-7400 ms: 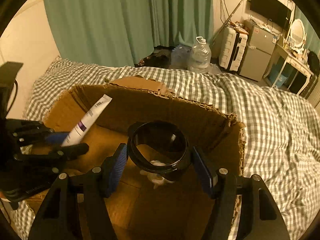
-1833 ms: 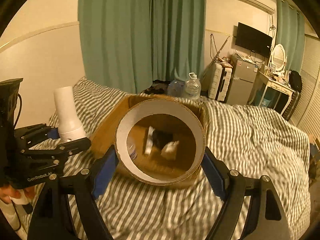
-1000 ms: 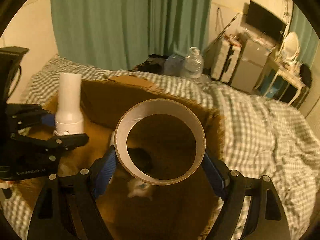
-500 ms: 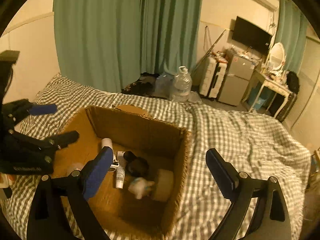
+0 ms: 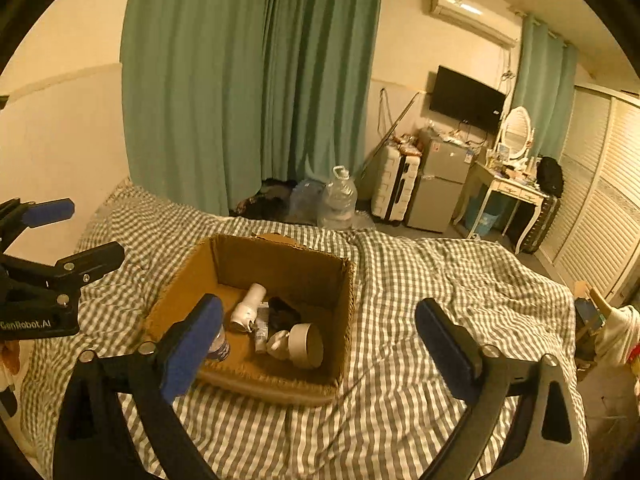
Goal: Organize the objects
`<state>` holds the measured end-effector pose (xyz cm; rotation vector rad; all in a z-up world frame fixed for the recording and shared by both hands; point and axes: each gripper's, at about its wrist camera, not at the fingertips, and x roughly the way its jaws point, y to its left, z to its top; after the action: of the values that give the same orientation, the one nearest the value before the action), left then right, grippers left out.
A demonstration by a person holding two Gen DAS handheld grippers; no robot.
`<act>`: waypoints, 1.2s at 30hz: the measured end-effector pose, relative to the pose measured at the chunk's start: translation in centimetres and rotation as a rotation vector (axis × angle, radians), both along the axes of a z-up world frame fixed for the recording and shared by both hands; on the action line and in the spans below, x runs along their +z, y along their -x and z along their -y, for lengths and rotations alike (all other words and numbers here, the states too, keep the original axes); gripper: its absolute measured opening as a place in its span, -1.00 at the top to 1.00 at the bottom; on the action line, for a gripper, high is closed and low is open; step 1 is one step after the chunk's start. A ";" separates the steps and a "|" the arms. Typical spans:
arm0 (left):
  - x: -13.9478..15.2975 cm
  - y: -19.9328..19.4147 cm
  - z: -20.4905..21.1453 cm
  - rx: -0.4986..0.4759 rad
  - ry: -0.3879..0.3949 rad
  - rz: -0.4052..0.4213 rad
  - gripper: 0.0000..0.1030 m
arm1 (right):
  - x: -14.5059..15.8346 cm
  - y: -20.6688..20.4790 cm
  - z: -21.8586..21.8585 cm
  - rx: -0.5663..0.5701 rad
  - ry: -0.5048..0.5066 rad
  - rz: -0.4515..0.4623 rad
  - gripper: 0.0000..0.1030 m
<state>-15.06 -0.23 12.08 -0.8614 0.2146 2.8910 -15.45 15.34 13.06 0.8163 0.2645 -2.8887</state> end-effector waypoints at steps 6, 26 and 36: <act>2.2 -6.0 -0.2 -0.030 0.008 -0.051 -0.95 | 1.5 -5.8 -1.9 -0.023 0.058 -0.070 -0.99; -0.1 -14.5 1.1 0.112 -0.055 -0.239 -1.00 | -0.6 -14.0 -1.8 -0.054 0.148 -0.183 -0.99; -5.3 -14.8 0.3 0.119 -0.034 -0.251 -1.00 | -6.6 -14.5 -2.2 -0.071 0.105 -0.236 -0.99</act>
<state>-0.22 -0.57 6.77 -0.5197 0.1406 3.1001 -0.97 17.53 6.42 0.4772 0.1070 -3.0352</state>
